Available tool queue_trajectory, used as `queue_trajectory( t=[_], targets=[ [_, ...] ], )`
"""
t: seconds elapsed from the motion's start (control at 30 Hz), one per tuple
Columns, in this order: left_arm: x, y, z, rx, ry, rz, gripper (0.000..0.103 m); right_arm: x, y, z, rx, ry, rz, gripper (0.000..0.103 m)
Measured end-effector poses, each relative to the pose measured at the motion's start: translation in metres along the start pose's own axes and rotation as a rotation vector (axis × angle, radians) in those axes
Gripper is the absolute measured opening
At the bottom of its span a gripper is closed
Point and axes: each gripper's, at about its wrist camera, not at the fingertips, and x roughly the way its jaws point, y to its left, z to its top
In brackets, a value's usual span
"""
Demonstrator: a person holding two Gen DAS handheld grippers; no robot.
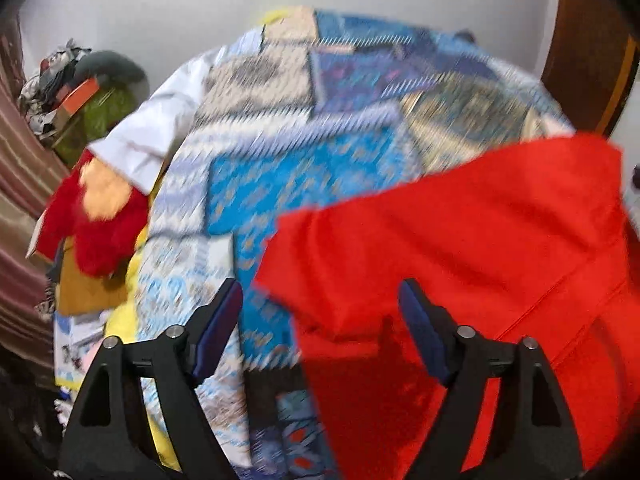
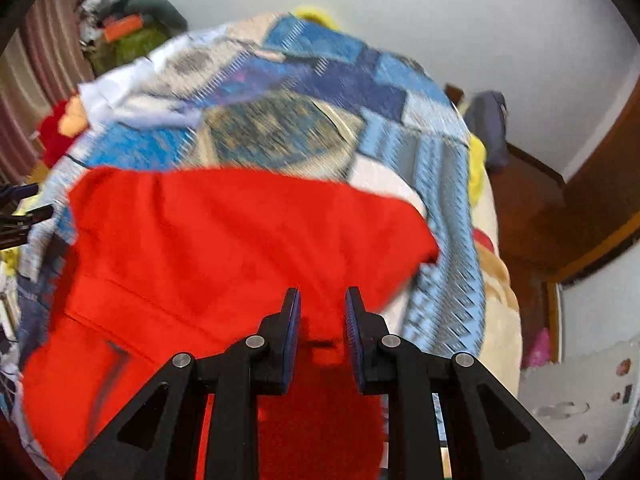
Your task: Fold large clothes
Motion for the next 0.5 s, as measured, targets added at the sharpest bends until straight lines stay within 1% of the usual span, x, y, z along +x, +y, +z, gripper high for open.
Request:
queue_trajectory(
  t=[0.07, 0.1, 0.17, 0.2, 0.27, 0.33, 0.37, 0.4, 0.43, 0.47, 0.5],
  targets=[
    [0.002, -0.014, 0.012, -0.008, -0.023, -0.039, 0.087, -0.002, 0.017, 0.005, -0.02, -0.017, 0.026, 0.018],
    [0.005, -0.018, 0.016, -0.01, -0.024, -0.048, 0.088, 0.001, 0.026, 0.008, -0.032, -0.02, 0.035, 0.018],
    [0.019, -0.034, 0.02, -0.018, -0.009, -0.087, 0.088, 0.014, 0.043, 0.01, -0.061, 0.001, 0.032, 0.018],
    [0.029, -0.042, 0.018, -0.021, 0.011, -0.111, 0.088, 0.023, 0.049, 0.011, -0.071, 0.019, 0.028, 0.018],
    [0.049, -0.058, 0.011, -0.01, 0.06, -0.131, 0.088, 0.046, 0.061, 0.007, -0.093, 0.069, 0.02, 0.018],
    [0.071, -0.07, -0.001, 0.018, 0.12, -0.125, 0.088, 0.078, 0.07, -0.002, -0.114, 0.15, -0.01, 0.018],
    [0.08, -0.074, -0.007, 0.033, 0.147, -0.117, 0.088, 0.087, 0.071, -0.007, -0.123, 0.168, -0.029, 0.018],
    [0.086, -0.076, -0.013, 0.039, 0.162, -0.112, 0.088, 0.093, 0.072, -0.012, -0.135, 0.15, -0.042, 0.018],
    [0.091, -0.075, -0.022, 0.031, 0.165, -0.116, 0.089, 0.092, 0.071, -0.015, -0.146, 0.107, -0.045, 0.018],
    [0.09, -0.07, -0.028, 0.0, 0.142, -0.128, 0.092, 0.09, 0.072, -0.018, -0.163, 0.092, -0.054, 0.018],
    [0.09, -0.067, -0.031, -0.02, 0.139, -0.13, 0.098, 0.089, 0.072, -0.019, -0.178, 0.087, -0.072, 0.018]
  ],
)
